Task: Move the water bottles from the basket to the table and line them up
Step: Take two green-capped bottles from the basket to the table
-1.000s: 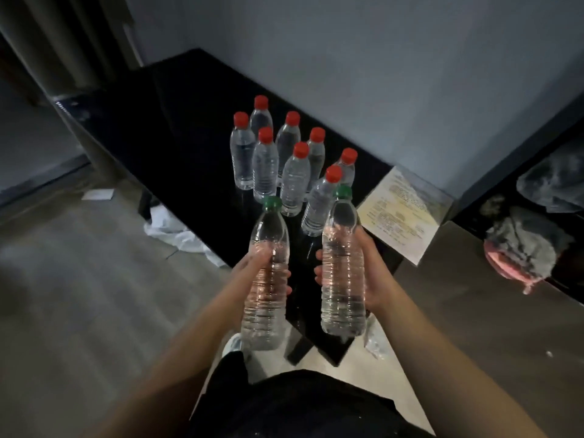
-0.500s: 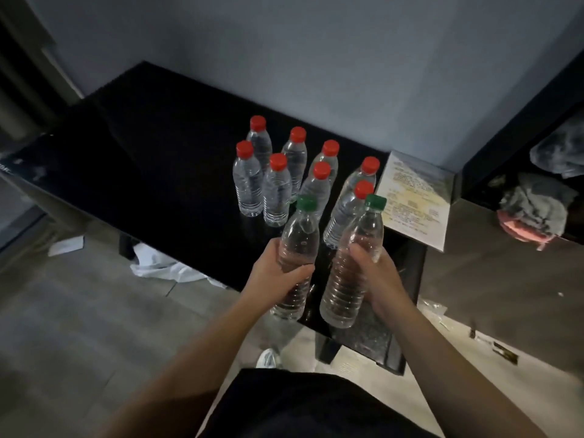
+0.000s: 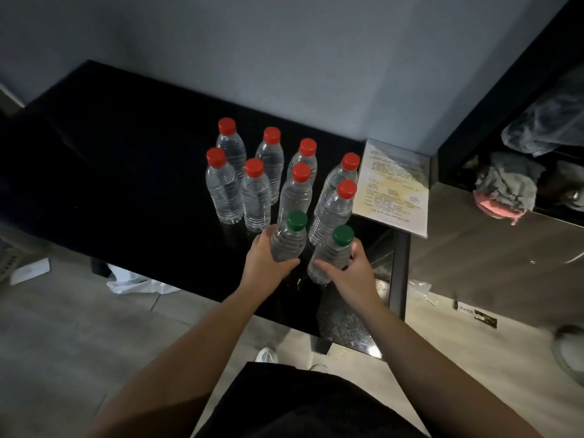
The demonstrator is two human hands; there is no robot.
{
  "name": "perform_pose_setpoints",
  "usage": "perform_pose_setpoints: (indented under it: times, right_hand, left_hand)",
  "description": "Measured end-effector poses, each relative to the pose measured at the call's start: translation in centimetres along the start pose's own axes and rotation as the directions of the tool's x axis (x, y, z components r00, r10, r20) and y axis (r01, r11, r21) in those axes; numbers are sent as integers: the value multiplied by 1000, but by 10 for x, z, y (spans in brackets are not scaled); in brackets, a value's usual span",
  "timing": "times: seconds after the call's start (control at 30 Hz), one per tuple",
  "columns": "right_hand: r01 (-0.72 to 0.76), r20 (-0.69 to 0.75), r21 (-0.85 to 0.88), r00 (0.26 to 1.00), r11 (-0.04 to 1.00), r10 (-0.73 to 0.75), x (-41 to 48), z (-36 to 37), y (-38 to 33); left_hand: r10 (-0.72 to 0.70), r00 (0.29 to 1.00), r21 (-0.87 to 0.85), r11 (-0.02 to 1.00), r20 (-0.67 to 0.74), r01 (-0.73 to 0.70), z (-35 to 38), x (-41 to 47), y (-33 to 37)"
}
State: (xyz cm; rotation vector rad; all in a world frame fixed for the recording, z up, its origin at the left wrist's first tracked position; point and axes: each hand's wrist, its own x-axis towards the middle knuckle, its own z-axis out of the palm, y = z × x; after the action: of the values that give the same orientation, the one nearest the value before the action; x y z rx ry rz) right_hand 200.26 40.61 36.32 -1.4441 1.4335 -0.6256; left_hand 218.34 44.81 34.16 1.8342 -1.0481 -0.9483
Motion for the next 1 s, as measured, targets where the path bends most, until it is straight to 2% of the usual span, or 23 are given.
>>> perform_pose_setpoints:
  times: [0.23, 0.47, 0.6, 0.73, 0.9, 1.0]
  right_hand:
    - [2, -60, 27, 998, 1000, 0, 19, 12, -2]
    - [-35, -90, -15, 995, 999, 33, 20, 19, 8]
    - [-102, -14, -66, 995, 993, 101, 14, 19, 28]
    - [-173, 29, -133, 984, 976, 178, -7, 5, 47]
    - [-232, 37, -138, 970, 963, 239, -51, -27, 75]
    - [-269, 12, -82, 963, 960, 271, -84, -55, 94]
  left_hand:
    - [-9, 1000, -39, 999, 10, 9, 6, 24, -2]
    - [-28, 999, -34, 999, 18, 28, 7, 27, -18]
    - [-110, 993, 65, 992, 50, 106, 8, 9, -36]
    - [-148, 984, 199, 972, 102, 126, 8, -20, -50]
    - [-132, 971, 316, 947, 198, 64, 22, -56, -49]
    - [-118, 948, 363, 932, 296, 3, 46, -75, -38]
